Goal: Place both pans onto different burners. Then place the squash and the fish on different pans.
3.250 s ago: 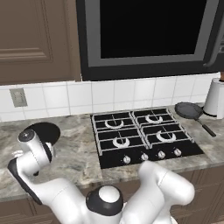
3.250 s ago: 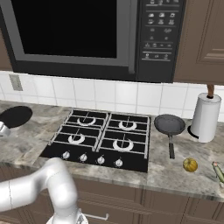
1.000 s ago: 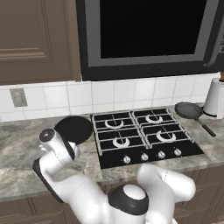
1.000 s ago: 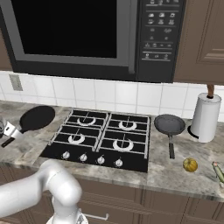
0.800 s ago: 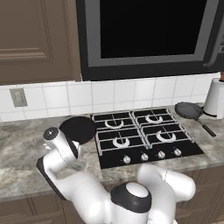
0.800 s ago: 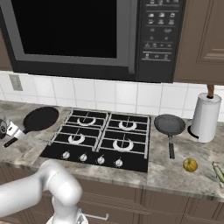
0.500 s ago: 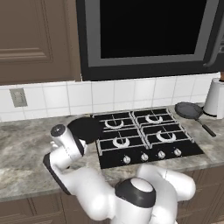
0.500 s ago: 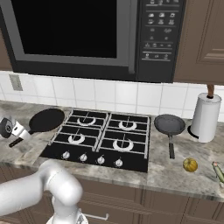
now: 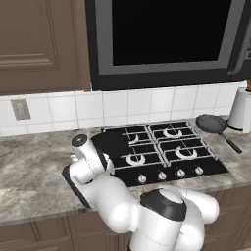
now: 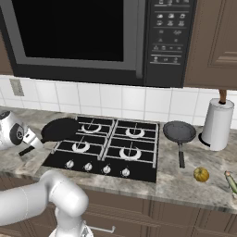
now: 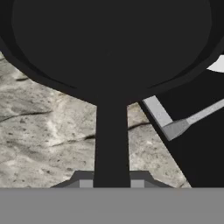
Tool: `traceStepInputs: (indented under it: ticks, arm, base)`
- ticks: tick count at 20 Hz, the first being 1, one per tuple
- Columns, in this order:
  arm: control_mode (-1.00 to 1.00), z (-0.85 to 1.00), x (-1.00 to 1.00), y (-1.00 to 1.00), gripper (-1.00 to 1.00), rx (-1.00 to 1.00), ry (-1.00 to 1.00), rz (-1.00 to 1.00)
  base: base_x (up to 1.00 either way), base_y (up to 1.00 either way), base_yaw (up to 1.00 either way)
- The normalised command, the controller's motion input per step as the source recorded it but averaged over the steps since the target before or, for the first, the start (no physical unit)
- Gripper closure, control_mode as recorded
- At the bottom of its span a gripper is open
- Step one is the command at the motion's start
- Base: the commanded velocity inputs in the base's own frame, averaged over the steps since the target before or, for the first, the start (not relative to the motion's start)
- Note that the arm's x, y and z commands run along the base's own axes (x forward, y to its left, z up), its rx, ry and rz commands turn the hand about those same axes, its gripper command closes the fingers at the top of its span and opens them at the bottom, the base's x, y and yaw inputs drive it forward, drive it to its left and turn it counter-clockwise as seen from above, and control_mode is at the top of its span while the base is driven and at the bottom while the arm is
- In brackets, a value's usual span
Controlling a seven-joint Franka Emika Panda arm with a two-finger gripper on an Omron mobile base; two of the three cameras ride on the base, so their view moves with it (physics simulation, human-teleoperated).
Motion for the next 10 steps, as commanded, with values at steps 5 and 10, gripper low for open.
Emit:
traceStepInputs:
  ticks: [5, 10]
  arm:
    - [-1.0, 0.0, 0.02, -0.53, 1.0, 0.0, 0.01, -0.03]
    - [-1.0, 0.0, 0.04, -0.55, 1.0, 0.0, 0.0, -0.02]
  base:
    - [0.0, 0.0, 0.0]
    - [0.0, 0.0, 0.0]
